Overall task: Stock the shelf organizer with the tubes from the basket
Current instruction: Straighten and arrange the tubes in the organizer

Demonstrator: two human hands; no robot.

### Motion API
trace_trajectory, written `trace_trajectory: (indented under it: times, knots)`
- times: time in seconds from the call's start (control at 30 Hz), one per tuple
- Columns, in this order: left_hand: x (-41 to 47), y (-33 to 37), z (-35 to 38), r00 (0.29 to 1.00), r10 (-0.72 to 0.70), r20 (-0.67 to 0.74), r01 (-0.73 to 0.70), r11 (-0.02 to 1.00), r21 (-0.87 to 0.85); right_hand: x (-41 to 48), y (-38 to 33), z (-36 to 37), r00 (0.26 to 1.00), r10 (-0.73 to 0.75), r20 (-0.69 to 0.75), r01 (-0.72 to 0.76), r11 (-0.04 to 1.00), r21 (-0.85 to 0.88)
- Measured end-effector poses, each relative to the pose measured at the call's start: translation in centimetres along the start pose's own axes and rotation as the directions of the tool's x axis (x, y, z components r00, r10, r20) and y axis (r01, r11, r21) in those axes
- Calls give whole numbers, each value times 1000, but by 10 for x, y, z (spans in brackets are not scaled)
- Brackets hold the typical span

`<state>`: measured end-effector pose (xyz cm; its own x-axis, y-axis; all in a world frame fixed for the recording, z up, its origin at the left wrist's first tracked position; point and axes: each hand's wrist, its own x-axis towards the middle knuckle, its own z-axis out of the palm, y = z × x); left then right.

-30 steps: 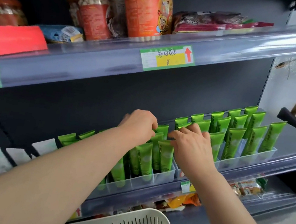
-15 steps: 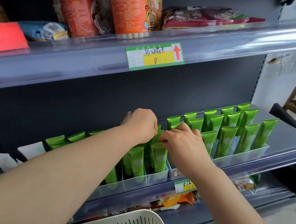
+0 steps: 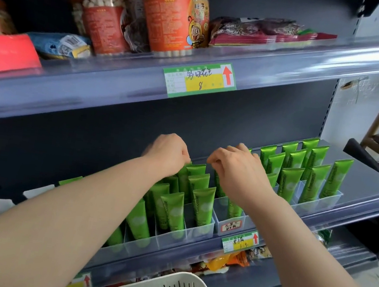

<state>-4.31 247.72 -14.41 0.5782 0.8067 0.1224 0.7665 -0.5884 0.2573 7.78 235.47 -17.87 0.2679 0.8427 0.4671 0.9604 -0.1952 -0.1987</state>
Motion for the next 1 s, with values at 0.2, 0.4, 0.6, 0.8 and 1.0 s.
trace_trajectory:
  times: [0.2, 0.4, 0.6, 0.8, 1.0]
  knots:
    - [10, -9, 2, 999, -16, -31, 17, 999, 34, 31, -3, 10, 997, 1, 83, 0, 1000, -11]
    - [23, -12, 8, 999, -32, 19, 31, 998, 60, 48, -6, 22, 984, -37, 176, 45, 998, -42]
    - [32, -12, 15, 997, -52, 59, 47, 995, 93, 49, -3, 30, 984, -40, 173, 50, 997, -50]
    - [35, -7, 22, 1000, -18, -9, 19, 995, 96, 44, 1, 28, 986, -54, 161, 68, 994, -85]
    - [35, 3, 27, 1000, -6, -8, 6, 999, 50, 42, 5, 24, 982, -46, 185, 62, 995, -78]
